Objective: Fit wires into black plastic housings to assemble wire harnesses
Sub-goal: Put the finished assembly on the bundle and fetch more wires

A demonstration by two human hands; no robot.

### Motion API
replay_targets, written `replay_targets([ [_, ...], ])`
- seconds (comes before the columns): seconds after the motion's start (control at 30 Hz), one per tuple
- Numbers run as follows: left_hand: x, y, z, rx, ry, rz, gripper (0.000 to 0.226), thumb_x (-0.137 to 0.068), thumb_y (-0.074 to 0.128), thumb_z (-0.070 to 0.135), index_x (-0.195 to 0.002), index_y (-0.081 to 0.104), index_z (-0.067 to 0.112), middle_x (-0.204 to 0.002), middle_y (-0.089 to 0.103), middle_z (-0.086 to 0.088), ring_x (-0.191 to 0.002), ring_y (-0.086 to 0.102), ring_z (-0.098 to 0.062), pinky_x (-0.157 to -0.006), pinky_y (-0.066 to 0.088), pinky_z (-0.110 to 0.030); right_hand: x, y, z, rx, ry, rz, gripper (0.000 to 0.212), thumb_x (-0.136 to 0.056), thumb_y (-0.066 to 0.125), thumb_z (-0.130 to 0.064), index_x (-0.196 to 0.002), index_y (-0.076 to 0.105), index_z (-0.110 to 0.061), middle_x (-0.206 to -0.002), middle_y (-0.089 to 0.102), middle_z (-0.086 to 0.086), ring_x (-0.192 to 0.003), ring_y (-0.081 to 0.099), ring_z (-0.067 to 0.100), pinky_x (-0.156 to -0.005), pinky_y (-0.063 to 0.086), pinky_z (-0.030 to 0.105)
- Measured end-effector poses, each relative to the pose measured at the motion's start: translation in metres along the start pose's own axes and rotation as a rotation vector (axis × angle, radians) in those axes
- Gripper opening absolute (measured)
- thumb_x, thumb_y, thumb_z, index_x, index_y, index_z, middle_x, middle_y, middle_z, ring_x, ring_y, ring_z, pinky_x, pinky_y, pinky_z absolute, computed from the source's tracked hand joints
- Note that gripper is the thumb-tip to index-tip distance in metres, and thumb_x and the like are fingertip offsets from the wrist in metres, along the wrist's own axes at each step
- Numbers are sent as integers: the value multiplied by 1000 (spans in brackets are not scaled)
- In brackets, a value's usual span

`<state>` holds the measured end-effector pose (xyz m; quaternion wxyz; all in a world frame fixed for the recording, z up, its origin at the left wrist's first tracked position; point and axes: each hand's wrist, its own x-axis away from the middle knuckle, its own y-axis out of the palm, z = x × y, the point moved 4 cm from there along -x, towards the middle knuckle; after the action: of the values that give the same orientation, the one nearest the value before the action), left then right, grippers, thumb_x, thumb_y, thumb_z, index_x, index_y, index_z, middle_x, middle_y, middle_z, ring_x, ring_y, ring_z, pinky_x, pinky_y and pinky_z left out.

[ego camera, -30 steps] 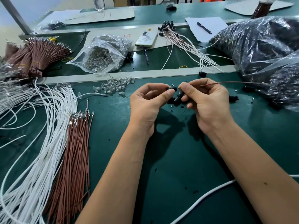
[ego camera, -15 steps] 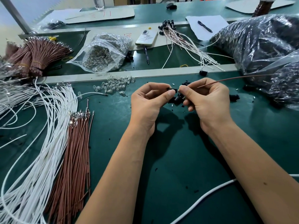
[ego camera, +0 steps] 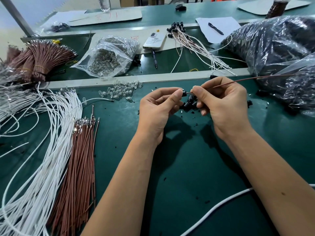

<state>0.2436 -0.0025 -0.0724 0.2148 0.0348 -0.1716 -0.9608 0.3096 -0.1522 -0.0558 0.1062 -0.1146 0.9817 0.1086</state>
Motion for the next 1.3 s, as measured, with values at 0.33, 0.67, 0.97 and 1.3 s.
replay_targets([
  [0.33, 0, 3, -1, -74, 14, -1, 9, -89, 76, 16, -85, 73, 8, -75, 72, -10, -71, 67, -18, -66, 54, -24, 3, 3, -2, 123, -92, -22, 21, -84, 85, -11, -80, 65, -9, -62, 69, 5, -46, 60, 16, -41, 44, 24],
  [0.67, 0, 3, 0, -146, 101, -4, 7, -90, 76, 14, -85, 74, 8, -74, 74, -11, -64, 68, -17, -62, 53, -23, 2, 2, 7, 118, -23, 20, 20, -82, 86, -10, -80, 67, -9, -61, 69, 5, -46, 60, 16, -39, 43, 22],
  [0.97, 3, 5, 1, -136, 144, -46, 16, -81, 80, -2, -95, 76, 1, -80, 76, -7, -68, 68, -15, -67, 53, -21, 0, -1, 5, -23, 20, 40, 22, -80, 87, -5, -79, 67, -13, -67, 70, 8, -48, 59, 14, -41, 42, 22],
  [1.3, 4, 4, 3, -122, 135, -69, 15, -79, 79, -5, -93, 74, -2, -74, 74, -7, -62, 64, -12, -62, 51, -20, 2, 1, 5, -34, 32, 14, 23, -80, 87, -7, -81, 65, -13, -64, 70, 2, -47, 60, 13, -41, 41, 22],
])
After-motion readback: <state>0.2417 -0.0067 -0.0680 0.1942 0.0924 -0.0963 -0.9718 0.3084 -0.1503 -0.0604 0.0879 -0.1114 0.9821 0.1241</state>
